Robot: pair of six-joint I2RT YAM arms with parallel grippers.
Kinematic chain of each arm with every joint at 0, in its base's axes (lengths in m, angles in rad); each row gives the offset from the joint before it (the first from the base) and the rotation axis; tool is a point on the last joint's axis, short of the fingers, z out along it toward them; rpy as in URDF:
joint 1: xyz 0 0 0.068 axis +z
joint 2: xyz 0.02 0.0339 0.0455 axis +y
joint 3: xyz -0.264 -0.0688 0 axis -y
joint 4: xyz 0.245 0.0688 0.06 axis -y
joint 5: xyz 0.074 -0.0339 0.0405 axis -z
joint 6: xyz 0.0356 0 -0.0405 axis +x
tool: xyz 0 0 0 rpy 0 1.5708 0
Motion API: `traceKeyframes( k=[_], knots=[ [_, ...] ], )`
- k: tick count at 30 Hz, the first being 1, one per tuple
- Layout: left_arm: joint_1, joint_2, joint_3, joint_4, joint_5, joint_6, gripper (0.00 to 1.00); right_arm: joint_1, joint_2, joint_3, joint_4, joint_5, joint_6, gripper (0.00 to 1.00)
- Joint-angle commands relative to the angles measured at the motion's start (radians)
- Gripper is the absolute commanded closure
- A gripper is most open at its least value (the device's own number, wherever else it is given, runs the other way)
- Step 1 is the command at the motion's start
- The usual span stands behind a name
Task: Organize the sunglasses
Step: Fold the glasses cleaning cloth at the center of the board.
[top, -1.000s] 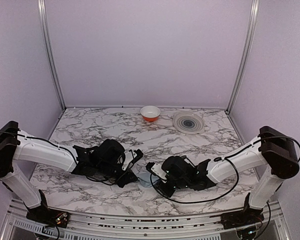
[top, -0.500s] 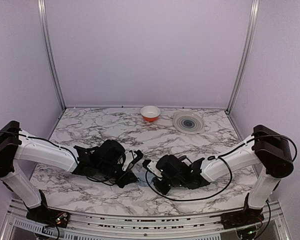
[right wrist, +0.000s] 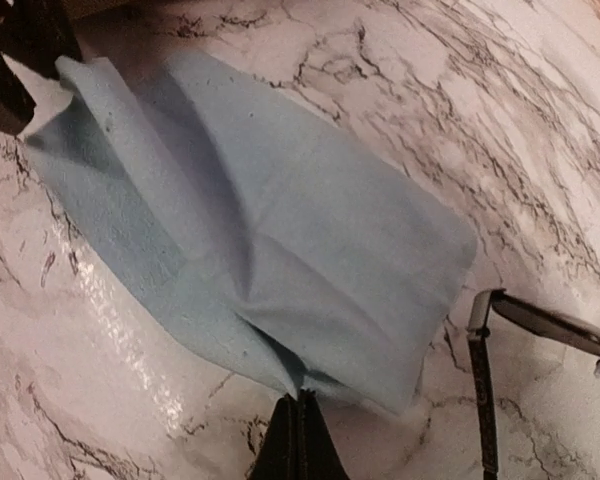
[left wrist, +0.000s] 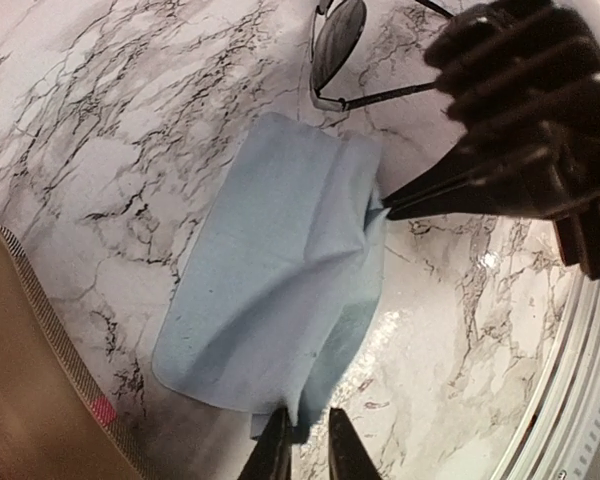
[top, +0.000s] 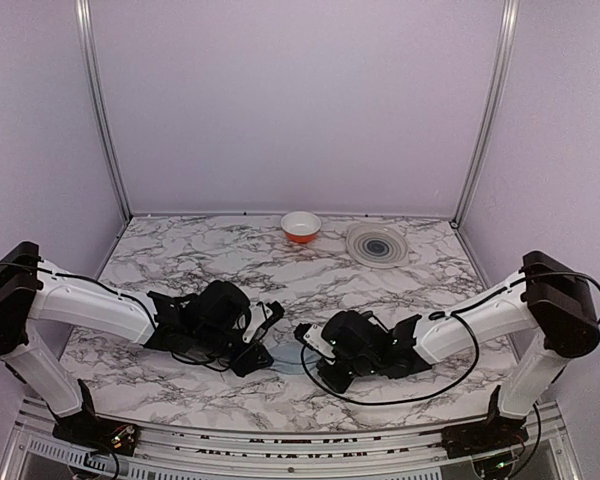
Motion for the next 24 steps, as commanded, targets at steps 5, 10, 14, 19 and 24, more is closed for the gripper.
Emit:
traceKeyframes(
  k=[5, 10, 14, 19, 24],
  knots=[
    [-0.003, -0.056, -0.025, -0.063, -0.019, 0.065, 0.75, 0.003, -0.148, -0.064, -0.096, -0.114, 0.038, 1.0],
    [-0.043, -0.057, -0.026, -0.086, 0.01, 0.11, 0.73, 0.007, -0.171, -0.065, -0.134, -0.181, 0.064, 1.0],
    [-0.094, -0.068, -0.035, -0.088, -0.027, 0.161, 0.71, 0.008, -0.216, -0.071, -0.168, -0.243, 0.081, 1.0],
    [-0.125, -0.068, -0.04, -0.09, 0.005, 0.221, 0.72, 0.008, -0.26, -0.086, -0.222, -0.333, 0.09, 1.0],
    [-0.166, -0.057, -0.048, -0.086, -0.054, 0.29, 0.74, 0.008, -0.262, -0.119, -0.241, -0.424, 0.103, 1.0]
  ],
)
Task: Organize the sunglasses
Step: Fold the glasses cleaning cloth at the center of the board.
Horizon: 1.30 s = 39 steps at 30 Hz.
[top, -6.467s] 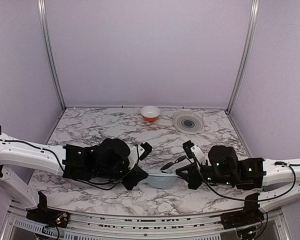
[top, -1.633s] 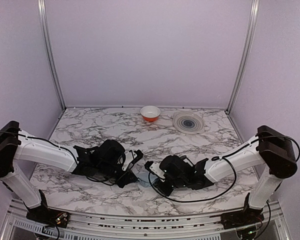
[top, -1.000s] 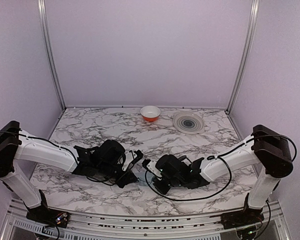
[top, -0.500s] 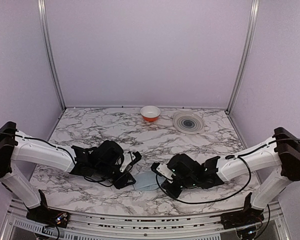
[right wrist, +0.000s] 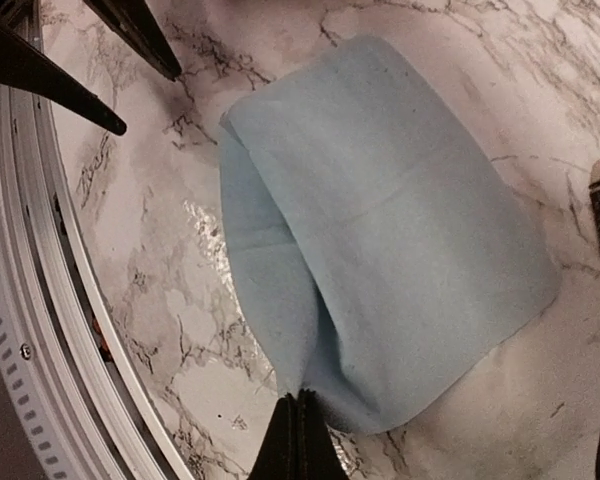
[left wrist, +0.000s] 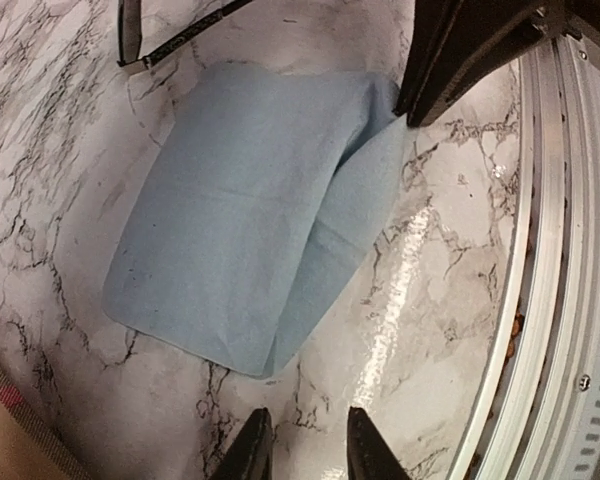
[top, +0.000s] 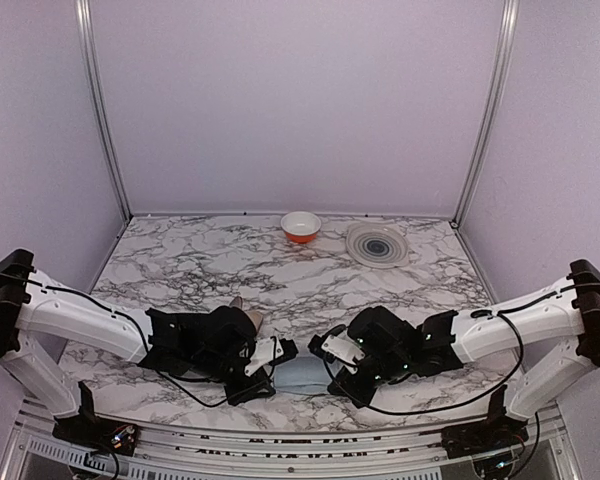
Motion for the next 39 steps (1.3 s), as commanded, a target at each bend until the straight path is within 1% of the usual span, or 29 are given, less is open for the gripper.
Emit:
traceKeyframes(
  k=[1, 3, 5, 7, 11, 17, 19, 24, 28, 31, 36, 39],
  knots=[
    [-0.021, 0.0, -0.005, -0.028, -0.077, 0.057, 0.75, 0.005, -0.004, -0.03, -0.06, -0.112, 0.028, 1.0],
    [-0.013, 0.04, 0.028, -0.034, -0.15, 0.018, 0.77, 0.006, 0.006, -0.04, -0.074, -0.123, 0.038, 1.0],
    [0.008, 0.095, 0.091, -0.048, -0.178, -0.04, 0.78, 0.007, 0.013, -0.052, -0.082, -0.123, 0.046, 1.0],
    [0.025, 0.146, 0.137, -0.052, -0.161, -0.084, 0.8, 0.008, 0.016, -0.058, -0.083, -0.12, 0.052, 1.0],
    [0.027, 0.212, 0.206, -0.053, -0.153, -0.114, 0.84, 0.007, 0.016, -0.066, -0.078, -0.115, 0.062, 1.0],
    [0.027, 0.259, 0.251, -0.077, -0.139, -0.107, 0.9, 0.008, 0.017, -0.069, -0.072, -0.107, 0.062, 1.0],
    [0.026, 0.267, 0.253, -0.077, -0.125, -0.105, 0.88, 0.008, 0.021, -0.069, -0.071, -0.108, 0.06, 1.0],
    [0.024, 0.278, 0.234, -0.085, -0.168, -0.1, 0.78, 0.008, 0.022, -0.067, -0.08, -0.106, 0.058, 1.0],
    [0.013, 0.289, 0.234, -0.11, -0.184, -0.073, 0.77, 0.008, 0.013, -0.072, -0.07, -0.106, 0.055, 1.0],
    [0.004, 0.297, 0.229, -0.102, -0.185, -0.068, 0.81, 0.008, 0.021, -0.071, -0.072, -0.106, 0.051, 1.0],
    [-0.002, 0.321, 0.23, -0.083, -0.193, -0.06, 0.99, 0.008, 0.022, -0.073, -0.073, -0.105, 0.052, 1.0],
    [-0.002, 0.325, 0.236, -0.079, -0.199, -0.058, 1.0, 0.007, 0.021, -0.074, -0.076, -0.102, 0.054, 1.0]
  ],
)
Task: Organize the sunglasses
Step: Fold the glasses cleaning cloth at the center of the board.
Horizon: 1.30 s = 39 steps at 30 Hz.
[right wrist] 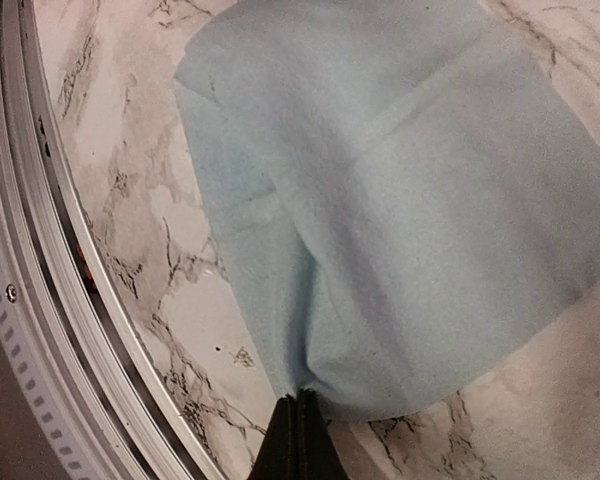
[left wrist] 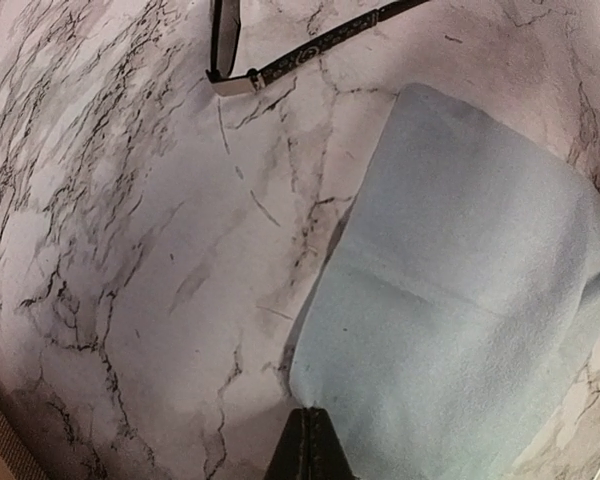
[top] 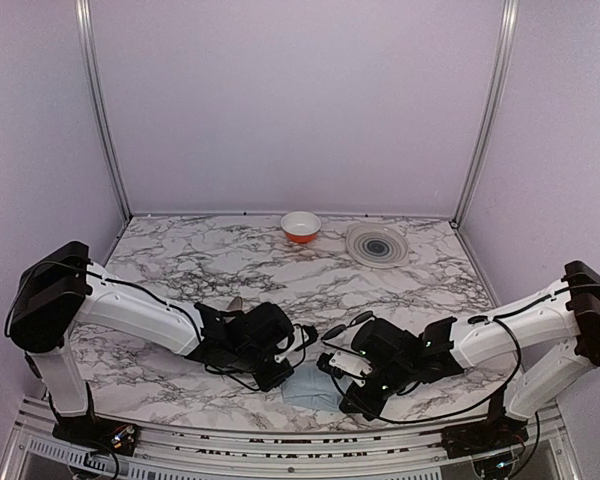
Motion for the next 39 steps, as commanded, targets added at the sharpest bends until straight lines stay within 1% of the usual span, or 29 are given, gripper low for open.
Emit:
traceKeyframes(
  k=[1, 6, 10, 19, 27, 28, 29, 32, 34, 39],
  knots=[
    [-0.006, 0.043, 0.005, -0.037, -0.006, 0.006, 1.0, 0.007, 0.009, -0.012, -0.017, 0.005, 0.006, 1.0],
    [0.001, 0.033, 0.039, -0.046, -0.039, -0.004, 1.0, 0.007, 0.003, -0.02, -0.018, 0.01, 0.012, 1.0],
    [0.029, 0.042, 0.061, -0.056, -0.055, -0.006, 1.0, 0.007, -0.001, -0.027, -0.014, 0.012, 0.018, 1.0],
    [0.082, 0.082, 0.1, -0.061, -0.052, 0.022, 1.0, 0.007, 0.011, -0.027, -0.005, 0.011, 0.018, 1.0],
    [0.091, 0.111, 0.13, -0.066, -0.033, 0.047, 1.0, 0.007, 0.022, -0.015, -0.009, 0.026, 0.014, 1.0],
    [0.092, 0.112, 0.13, -0.066, -0.032, 0.047, 1.0, 0.007, 0.025, -0.011, -0.013, 0.032, 0.015, 0.97],
    [0.092, 0.111, 0.128, -0.067, -0.032, 0.047, 0.98, 0.007, 0.028, -0.006, -0.019, 0.039, 0.013, 0.91],
    [0.091, 0.077, 0.108, -0.069, -0.038, 0.046, 0.9, 0.007, 0.027, 0.012, -0.034, 0.056, 0.014, 0.8],
    [0.091, 0.039, 0.094, -0.071, -0.046, 0.049, 0.86, 0.007, 0.02, 0.023, -0.041, 0.066, 0.015, 0.77],
    [0.091, -0.065, 0.062, -0.082, -0.027, 0.06, 0.77, 0.007, -0.007, 0.056, -0.066, 0.108, 0.011, 0.74]
  ],
)
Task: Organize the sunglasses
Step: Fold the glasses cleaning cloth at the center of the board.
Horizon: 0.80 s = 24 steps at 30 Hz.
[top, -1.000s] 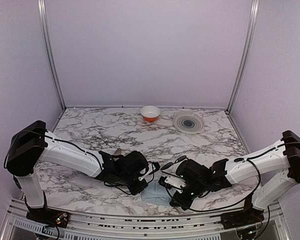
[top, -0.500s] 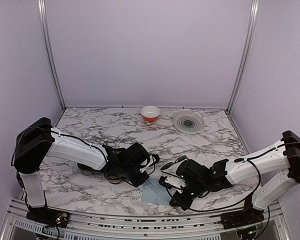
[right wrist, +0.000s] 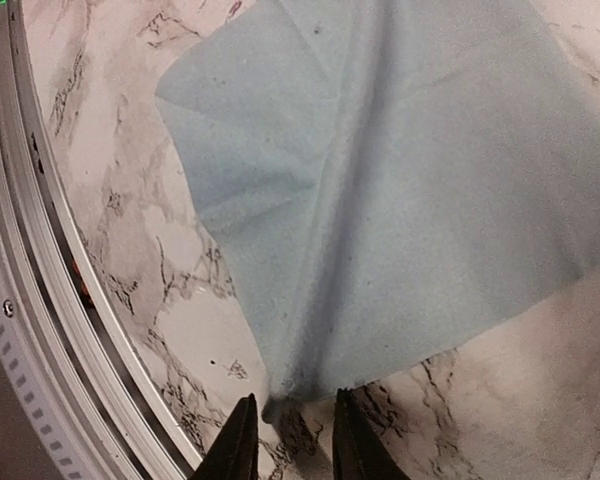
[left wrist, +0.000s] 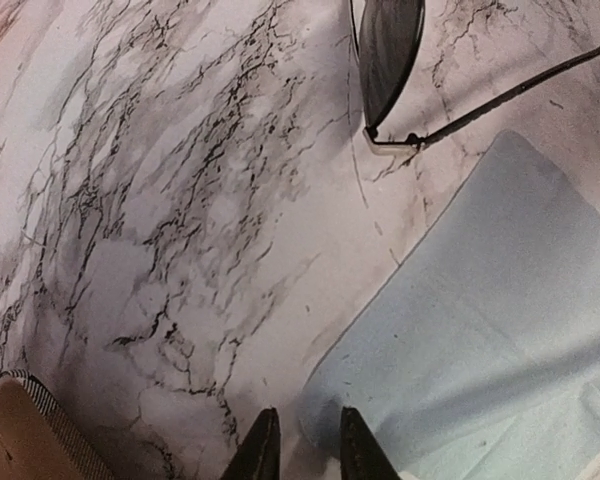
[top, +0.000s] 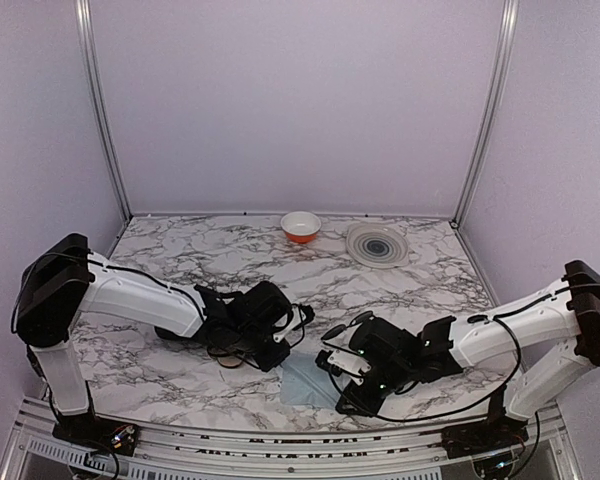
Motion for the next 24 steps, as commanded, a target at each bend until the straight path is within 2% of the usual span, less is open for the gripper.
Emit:
traceKeyframes(
  k=[1, 3, 7, 9, 14, 16, 21, 24],
  knots=[
    [0.005, -0.122, -0.034, -0.041, 0.008, 0.016, 0.75, 0.003, -0.018, 0.047, -0.072, 0.081, -0.003, 0.74],
    [0.003, -0.169, -0.064, -0.038, 0.01, 0.025, 0.73, 0.002, -0.043, 0.052, -0.081, 0.109, -0.004, 0.73],
    [-0.021, -0.263, -0.183, 0.031, 0.0, 0.095, 0.6, 0.003, -0.119, 0.038, -0.086, 0.172, -0.019, 0.72],
    [-0.03, -0.303, -0.238, 0.086, -0.028, 0.094, 0.49, 0.003, -0.164, 0.028, -0.069, 0.184, -0.034, 0.71],
    [0.005, -0.278, -0.188, 0.008, -0.037, 0.002, 0.41, 0.004, -0.27, -0.027, 0.006, 0.23, -0.045, 0.68],
    [0.04, -0.245, -0.143, -0.065, -0.053, -0.029, 0.04, 0.005, -0.293, -0.033, 0.009, 0.26, -0.04, 0.67],
    [0.032, -0.361, -0.18, 0.04, -0.063, -0.004, 0.01, 0.004, -0.317, -0.04, 0.025, 0.315, -0.028, 0.65],
    [0.01, -0.465, -0.276, 0.191, -0.206, -0.02, 0.01, 0.005, -0.335, -0.032, 0.041, 0.362, -0.025, 0.64]
  ],
)
